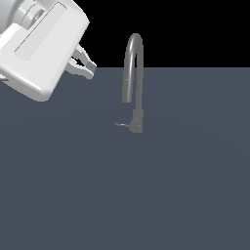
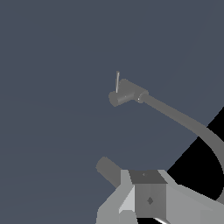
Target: Turn on the faucet by rotating a designated handle.
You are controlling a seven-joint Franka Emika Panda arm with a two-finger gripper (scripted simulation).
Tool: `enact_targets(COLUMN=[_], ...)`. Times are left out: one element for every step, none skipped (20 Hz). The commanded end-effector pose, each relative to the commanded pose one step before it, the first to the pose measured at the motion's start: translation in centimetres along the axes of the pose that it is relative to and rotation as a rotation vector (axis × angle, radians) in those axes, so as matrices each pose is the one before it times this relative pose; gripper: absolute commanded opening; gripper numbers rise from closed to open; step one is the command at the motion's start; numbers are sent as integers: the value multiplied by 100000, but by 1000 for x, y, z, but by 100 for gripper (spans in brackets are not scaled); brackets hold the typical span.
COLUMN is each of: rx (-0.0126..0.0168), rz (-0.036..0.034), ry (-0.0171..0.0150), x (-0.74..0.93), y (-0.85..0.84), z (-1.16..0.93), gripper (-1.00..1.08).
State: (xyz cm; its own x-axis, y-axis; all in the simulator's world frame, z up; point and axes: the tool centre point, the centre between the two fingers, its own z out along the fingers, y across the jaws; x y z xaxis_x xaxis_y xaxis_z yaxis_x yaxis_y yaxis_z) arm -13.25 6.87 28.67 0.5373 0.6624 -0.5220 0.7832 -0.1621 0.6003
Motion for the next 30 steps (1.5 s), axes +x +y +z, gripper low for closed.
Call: enact_targets(rx=[-4341, -1642, -1625, -1611, -1597, -1585, -1575, -1566, -1558, -1551, -1545, -1541, -1537, -1534, -1533, -1532, -1531, -1532, -1532, -1534, -1535, -1537, -1539, -1541, -1545, -1546, -1549, -1552, -1554, -1556], rz=[-4248, -1603, -1582, -1564, -1547, -1532, -1518, -1506, -1495, -1485, -1477, -1470, -1464, -1459, -1455, -1453, -1450, -1449, -1448, -1449, -1450, -1452, -1453, -1456, -1459, -1462, -1465, -1469, -1473, -1476], ry=[-417, -200, -199, -198, -197, -197, -197, -197, -197, -197, -198, -199, -200, -202, -203, -205, -207, -209, -211, -213, -215, -218, -220, -223, -226, -229, -232, -235, -238, -241], x=[747, 280, 276, 273, 270, 268, 266, 264, 262, 260, 259, 258, 257, 256, 255, 255, 254, 254, 254, 254, 254, 254, 254, 254, 254, 254, 254, 254, 254, 254], y=[-276, -105, -103, -102, -100, -99, -98, -96, -95, -95, -94, -93, -93, -92, -92, -91, -91, -91, -91, -91, -91, -92, -92, -92, -93, -93, -94, -94, -95, -96], z=[609, 239, 237, 234, 233, 231, 229, 228, 227, 226, 226, 225, 225, 224, 224, 224, 224, 224, 225, 225, 226, 226, 227, 228, 228, 229, 230, 230, 231, 232], gripper=[-100, -100, -100, -100, -100, -100, -100, -100, -100, -100, -100, -100, -100, -100, -100, -100, -100, -100, -100, -100, -100, -100, -100, -100, -100, -100, -100, -100, -100, -100])
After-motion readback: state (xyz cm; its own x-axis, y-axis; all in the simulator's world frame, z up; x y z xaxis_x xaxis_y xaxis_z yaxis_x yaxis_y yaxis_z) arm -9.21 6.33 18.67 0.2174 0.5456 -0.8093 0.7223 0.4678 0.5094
